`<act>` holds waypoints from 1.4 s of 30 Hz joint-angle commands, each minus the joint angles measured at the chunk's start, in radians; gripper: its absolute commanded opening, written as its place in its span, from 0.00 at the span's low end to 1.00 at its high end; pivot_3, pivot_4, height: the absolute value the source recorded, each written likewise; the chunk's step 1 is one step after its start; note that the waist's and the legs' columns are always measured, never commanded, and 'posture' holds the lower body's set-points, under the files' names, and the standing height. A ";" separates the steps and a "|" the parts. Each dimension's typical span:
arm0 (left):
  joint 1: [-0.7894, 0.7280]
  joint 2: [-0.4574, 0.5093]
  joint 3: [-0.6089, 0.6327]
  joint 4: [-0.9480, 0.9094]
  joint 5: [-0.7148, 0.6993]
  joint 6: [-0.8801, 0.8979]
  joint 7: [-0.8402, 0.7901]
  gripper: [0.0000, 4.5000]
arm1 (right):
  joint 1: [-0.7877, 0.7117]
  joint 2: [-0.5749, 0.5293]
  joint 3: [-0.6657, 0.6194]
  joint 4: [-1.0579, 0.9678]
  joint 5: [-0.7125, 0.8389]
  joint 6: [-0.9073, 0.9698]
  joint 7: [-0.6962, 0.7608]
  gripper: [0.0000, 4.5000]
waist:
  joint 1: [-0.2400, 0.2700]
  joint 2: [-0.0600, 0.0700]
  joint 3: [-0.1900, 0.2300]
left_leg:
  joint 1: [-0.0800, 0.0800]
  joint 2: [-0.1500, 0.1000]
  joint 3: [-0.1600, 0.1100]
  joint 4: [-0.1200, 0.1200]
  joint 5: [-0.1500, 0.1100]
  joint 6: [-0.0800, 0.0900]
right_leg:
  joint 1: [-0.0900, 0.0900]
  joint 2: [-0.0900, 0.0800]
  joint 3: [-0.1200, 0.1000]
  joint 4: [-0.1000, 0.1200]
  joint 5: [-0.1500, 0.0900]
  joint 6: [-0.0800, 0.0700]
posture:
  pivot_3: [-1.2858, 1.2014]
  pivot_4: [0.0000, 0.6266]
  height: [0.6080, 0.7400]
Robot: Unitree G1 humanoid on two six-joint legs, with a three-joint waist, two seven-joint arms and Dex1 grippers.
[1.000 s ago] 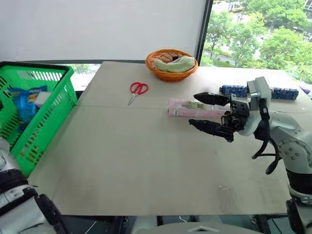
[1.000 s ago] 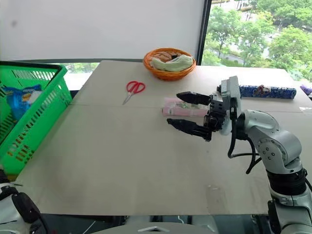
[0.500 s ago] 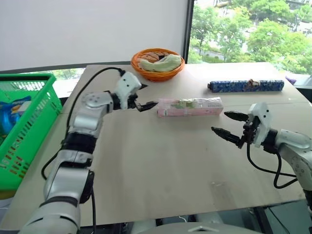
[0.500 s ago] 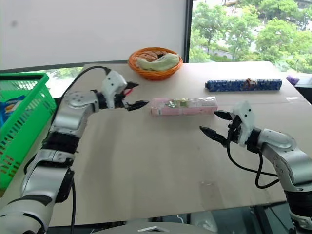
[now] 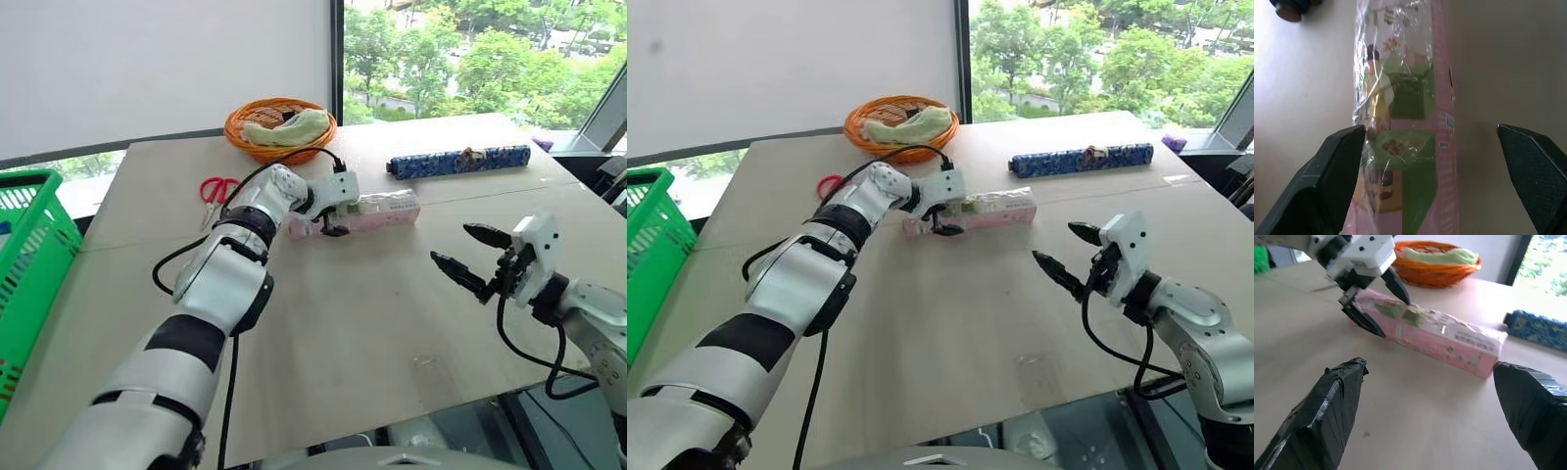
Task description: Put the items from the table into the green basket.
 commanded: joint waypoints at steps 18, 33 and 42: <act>-0.005 -0.025 0.098 0.011 0.068 0.053 0.098 0.01 | -0.036 -0.015 0.001 -0.031 -0.041 0.046 -0.048 1.00 | -0.053 0.001 0.000 | 0.002 0.000 0.000 0.000 0.000 0.000 | 0.002 -0.002 -0.001 0.000 0.000 0.001 | 0.34 0.00 1.00; -0.074 0.131 0.405 -0.067 -0.141 -0.006 0.288 0.01 | -0.193 0.026 0.107 -0.066 0.044 0.003 0.078 1.00 | -0.057 0.001 0.003 | 0.001 0.000 -0.001 0.000 0.000 0.000 | 0.001 -0.002 -0.001 0.001 0.000 0.001 | 0.35 0.00 1.00; 0.153 0.629 0.626 -0.362 -0.213 0.020 0.631 0.01 | -0.450 0.188 0.183 0.067 0.158 0.003 0.162 1.00 | -0.075 -0.001 0.005 | 0.003 -0.001 -0.001 -0.002 0.003 -0.005 | -0.002 0.002 0.008 0.004 0.001 0.001 | 0.45 0.00 1.00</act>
